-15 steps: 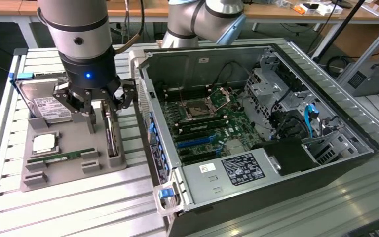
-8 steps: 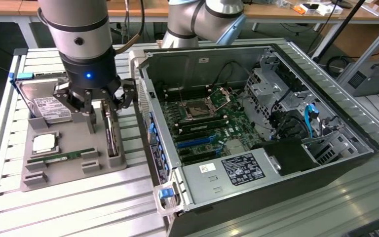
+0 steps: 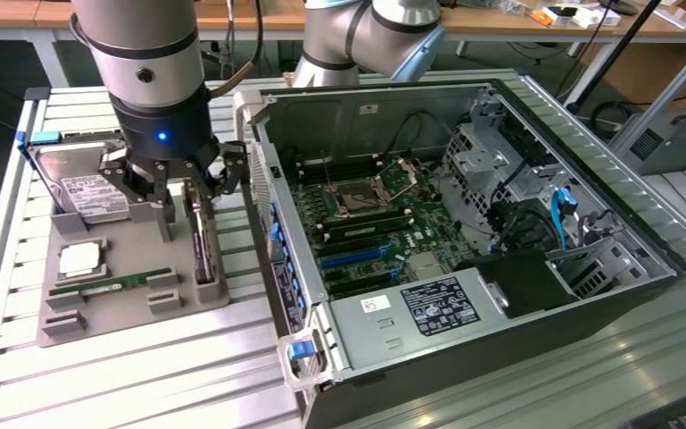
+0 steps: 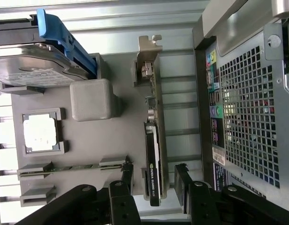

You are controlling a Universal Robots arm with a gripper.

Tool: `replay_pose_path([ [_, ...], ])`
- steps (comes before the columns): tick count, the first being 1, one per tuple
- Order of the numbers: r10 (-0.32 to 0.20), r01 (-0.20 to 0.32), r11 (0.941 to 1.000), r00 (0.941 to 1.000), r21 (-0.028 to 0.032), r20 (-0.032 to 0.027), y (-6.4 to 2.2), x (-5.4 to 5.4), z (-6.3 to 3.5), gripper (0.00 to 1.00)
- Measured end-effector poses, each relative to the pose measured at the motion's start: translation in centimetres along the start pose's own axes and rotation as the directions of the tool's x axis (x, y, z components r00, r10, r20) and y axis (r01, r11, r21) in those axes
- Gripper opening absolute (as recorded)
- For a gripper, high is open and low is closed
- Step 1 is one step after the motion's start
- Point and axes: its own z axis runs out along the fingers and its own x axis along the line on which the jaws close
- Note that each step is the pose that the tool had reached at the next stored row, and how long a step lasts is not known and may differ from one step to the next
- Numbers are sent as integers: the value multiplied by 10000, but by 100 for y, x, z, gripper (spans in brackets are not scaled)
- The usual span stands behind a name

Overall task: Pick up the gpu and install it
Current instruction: 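Pick up the gpu and move the gpu toward the slot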

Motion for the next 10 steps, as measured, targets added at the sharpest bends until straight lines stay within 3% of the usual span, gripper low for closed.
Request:
replay_pose_path([
  [3,-1,1,10000,10000,-8,-3,-4,1,68,48],
  [10,-1,1,10000,10000,-22,-3,0,-58,84,48],
])
